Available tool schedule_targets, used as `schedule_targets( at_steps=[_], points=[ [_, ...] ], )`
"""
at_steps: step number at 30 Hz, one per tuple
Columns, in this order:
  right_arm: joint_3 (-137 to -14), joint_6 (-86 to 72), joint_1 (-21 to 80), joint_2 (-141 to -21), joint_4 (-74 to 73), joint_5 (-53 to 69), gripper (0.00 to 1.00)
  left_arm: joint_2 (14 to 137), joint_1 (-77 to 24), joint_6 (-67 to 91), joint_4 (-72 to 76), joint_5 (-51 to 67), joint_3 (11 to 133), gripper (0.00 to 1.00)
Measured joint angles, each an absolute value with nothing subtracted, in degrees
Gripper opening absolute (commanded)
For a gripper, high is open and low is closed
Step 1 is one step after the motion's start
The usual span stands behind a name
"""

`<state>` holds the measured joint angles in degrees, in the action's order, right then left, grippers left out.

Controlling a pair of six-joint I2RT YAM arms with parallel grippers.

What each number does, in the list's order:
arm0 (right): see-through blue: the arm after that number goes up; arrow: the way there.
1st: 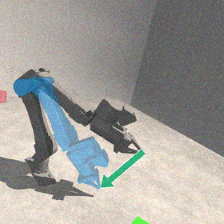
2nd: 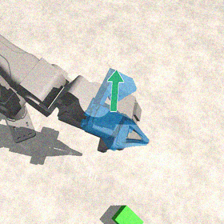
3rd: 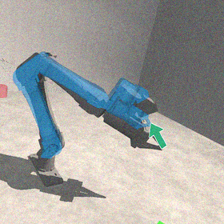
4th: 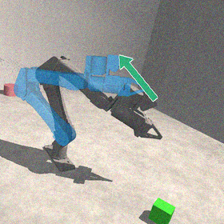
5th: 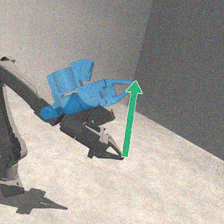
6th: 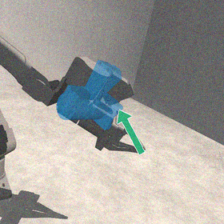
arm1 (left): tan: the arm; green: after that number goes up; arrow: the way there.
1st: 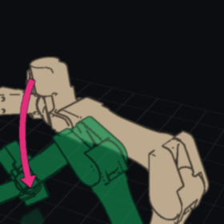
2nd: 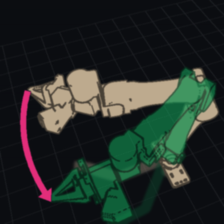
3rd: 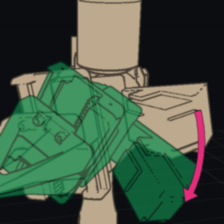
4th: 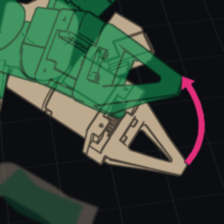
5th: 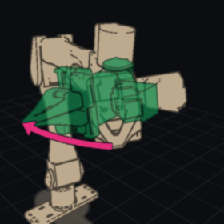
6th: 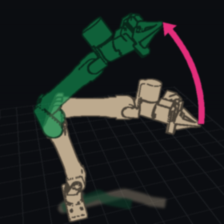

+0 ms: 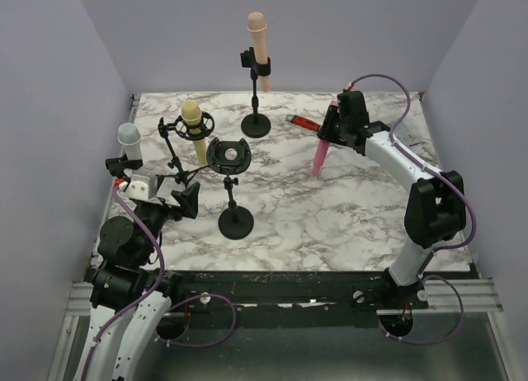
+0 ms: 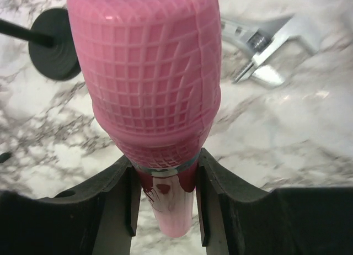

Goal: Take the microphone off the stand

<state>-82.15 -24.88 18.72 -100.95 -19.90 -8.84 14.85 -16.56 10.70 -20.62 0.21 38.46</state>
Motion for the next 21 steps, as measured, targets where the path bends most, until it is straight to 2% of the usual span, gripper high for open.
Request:
schedule_targets(
  at_steps=[8, 14, 21],
  points=[
    [-72.47, -49.1, 12.62, -100.79, -19.31, 2.09, 0.01, 14.57, -16.56, 10.74, -20.62, 0.32, 38.44, 0.99],
    [-62.08, -67.22, 8.23, -98.24, -17.93, 2.46, 0.01, 14.09, -16.56, 10.76, -20.62, 0.62, 38.44, 0.99],
    [-60.27, -79.33, 8.21, -98.1, -17.74, 2.04, 0.01, 12.95, -16.56, 10.76, -20.62, 0.64, 38.44, 0.99]
  ],
)
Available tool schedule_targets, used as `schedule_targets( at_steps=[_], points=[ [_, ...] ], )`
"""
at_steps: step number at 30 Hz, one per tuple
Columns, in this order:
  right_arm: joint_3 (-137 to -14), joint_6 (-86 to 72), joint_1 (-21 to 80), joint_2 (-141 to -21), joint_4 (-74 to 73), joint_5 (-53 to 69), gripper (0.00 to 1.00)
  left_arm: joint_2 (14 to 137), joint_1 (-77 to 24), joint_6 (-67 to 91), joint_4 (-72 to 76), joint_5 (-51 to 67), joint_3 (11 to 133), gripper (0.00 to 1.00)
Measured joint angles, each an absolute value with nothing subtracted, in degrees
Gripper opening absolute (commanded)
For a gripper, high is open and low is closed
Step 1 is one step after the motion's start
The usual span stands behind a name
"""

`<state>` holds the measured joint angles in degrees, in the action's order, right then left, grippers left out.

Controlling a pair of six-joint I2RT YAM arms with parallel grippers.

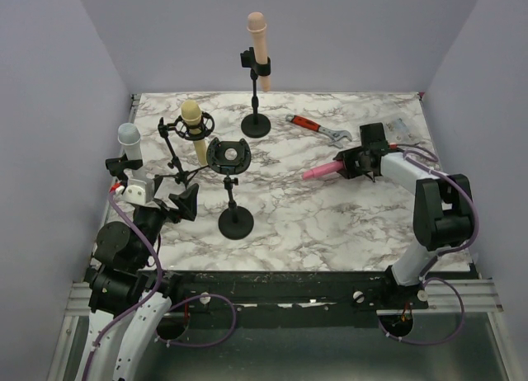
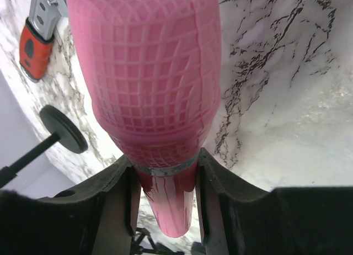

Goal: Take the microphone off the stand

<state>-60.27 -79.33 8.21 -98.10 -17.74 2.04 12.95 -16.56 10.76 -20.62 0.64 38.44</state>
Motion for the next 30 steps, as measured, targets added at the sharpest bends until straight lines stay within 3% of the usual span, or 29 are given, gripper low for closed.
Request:
schedule_targets(
  at_steps=[18, 23, 26, 30],
  points=[
    [-67.0, -83.9, 8.19, -108.71, -19.42, 1.15, 0.05, 13.02, -16.49, 10.79, -20.62, 0.69, 38.44, 0.99],
    [-68.42, -83.88, 8.16, -110.15, -19.33, 2.9, 0.16, 13.04, -16.49, 10.79, -20.64, 0.67, 38.44, 0.99],
    [-68.42, -83.81, 8.19, -110.17, -19.33, 2.87, 0.28, 13.04, -16.49, 10.79, -20.64, 0.69, 38.44, 0.99],
    [-68.29, -83.74, 8.29, -110.02, -19.25, 2.39, 0.32, 13.04, -16.45, 10.79, -20.64, 0.69, 38.44, 0.99]
  ],
)
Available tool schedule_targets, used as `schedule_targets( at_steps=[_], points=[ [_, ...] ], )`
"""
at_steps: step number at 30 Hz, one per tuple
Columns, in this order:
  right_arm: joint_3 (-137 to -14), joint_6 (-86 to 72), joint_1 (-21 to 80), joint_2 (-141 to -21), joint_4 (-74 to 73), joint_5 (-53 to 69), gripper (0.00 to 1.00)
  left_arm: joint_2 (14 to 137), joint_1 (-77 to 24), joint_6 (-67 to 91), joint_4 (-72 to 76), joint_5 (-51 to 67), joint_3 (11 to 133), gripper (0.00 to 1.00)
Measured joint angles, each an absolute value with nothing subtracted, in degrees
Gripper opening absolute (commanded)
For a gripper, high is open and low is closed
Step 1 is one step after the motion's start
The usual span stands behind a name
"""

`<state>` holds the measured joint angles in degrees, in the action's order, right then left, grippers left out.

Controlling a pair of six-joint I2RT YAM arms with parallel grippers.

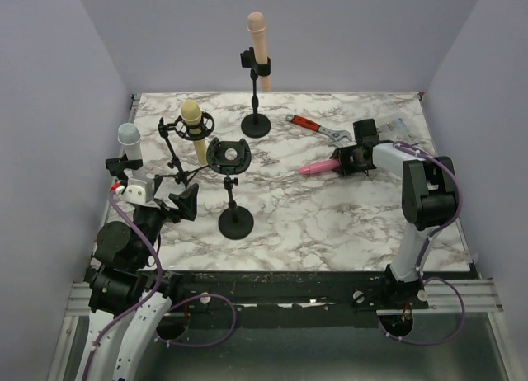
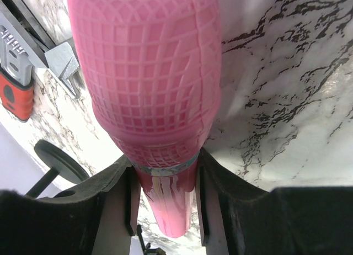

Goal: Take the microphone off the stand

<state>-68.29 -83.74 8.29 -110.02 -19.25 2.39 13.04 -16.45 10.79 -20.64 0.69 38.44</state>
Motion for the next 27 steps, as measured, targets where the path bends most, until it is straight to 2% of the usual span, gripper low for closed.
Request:
schedule_targets(
  at_steps=[4, 6, 13, 14, 24, 26, 27],
  points=[
    [-68.27, -83.48, 8.29, -109.97, -19.2, 2.13, 0.36, 13.04, -16.45, 10.79, -20.64, 0.67, 38.44, 0.99],
    [-68.27, -83.35, 8.29, -109.97, -19.18, 2.13, 0.45, 13.04, -16.45, 10.79, -20.64, 0.67, 38.44, 0.99],
    [-67.55, -82.78, 8.29, -109.49, -17.8, 2.07, 0.58, 13.02, -16.45, 10.81, -20.64, 0.67, 38.44, 0.99],
    [-67.42, -82.76, 8.32, -109.4, -17.45, 2.0, 0.64, 13.02, -16.45, 10.79, -20.64, 0.69, 38.44, 0.99],
    [-66.54, -82.43, 8.54, -108.84, -14.85, 1.8, 0.69, 13.02, -16.45, 10.9, -20.64, 0.69, 38.44, 0.99],
    [-66.52, -82.32, 8.54, -108.84, -14.63, 1.87, 0.73, 13.02, -16.45, 10.96, -20.64, 0.69, 38.44, 0.99],
    [-66.52, -82.21, 8.54, -108.84, -14.55, 1.91, 0.8, 13.02, -16.45, 10.96, -20.64, 0.69, 38.44, 0.99]
  ],
)
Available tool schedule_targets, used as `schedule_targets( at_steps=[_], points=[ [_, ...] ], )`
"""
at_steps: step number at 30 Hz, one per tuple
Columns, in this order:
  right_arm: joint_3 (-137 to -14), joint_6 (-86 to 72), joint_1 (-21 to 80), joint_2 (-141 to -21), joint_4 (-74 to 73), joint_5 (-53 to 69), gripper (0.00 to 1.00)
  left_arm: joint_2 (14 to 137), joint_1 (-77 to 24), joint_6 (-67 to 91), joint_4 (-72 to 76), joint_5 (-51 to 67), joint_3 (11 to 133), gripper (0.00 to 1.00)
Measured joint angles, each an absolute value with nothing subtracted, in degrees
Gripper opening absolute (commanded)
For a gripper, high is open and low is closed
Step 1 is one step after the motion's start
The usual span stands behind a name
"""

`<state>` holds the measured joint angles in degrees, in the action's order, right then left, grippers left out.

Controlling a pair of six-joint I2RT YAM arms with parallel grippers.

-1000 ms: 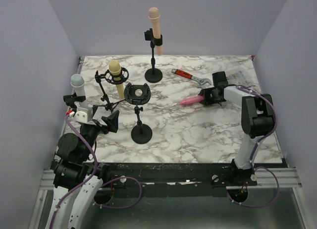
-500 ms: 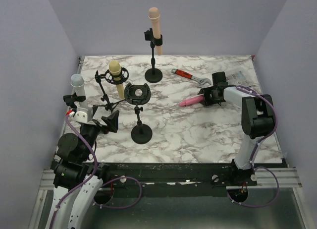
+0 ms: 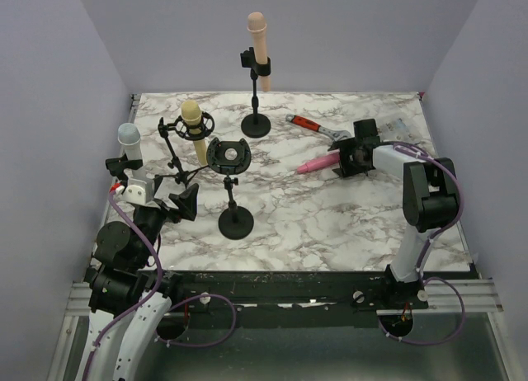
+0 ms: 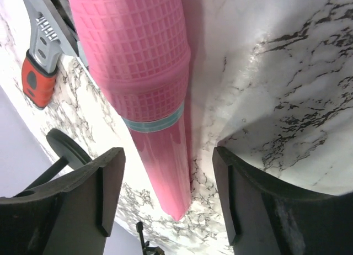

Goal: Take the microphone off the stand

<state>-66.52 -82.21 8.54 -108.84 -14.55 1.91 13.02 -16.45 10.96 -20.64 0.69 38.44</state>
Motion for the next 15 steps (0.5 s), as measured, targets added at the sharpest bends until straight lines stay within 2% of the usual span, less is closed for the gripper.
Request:
schedule_targets(
  at_steps=[2, 6, 9, 15],
  points=[
    [-66.52, -81.93, 8.56, -108.73, -13.76, 2.13, 0.88, 13.02, -16.45, 10.98, -20.64, 0.69, 38.44, 0.99],
    [-67.16, -79.96, 8.99, -108.55, -13.08, 1.85, 0.97, 13.02, -16.45, 10.98, -20.64, 0.69, 38.44, 0.99],
    [-68.03, -77.78, 9.87, -108.53, -13.98, 0.23, 1.0, 13.02, -16.45, 10.98, -20.64, 0.69, 38.44, 0.99],
    [-68.05, -74.39, 11.35, -106.15, -19.22, -4.32, 1.0, 13.04, -16.45, 10.98, -20.64, 0.67, 38.44, 0.99]
  ],
)
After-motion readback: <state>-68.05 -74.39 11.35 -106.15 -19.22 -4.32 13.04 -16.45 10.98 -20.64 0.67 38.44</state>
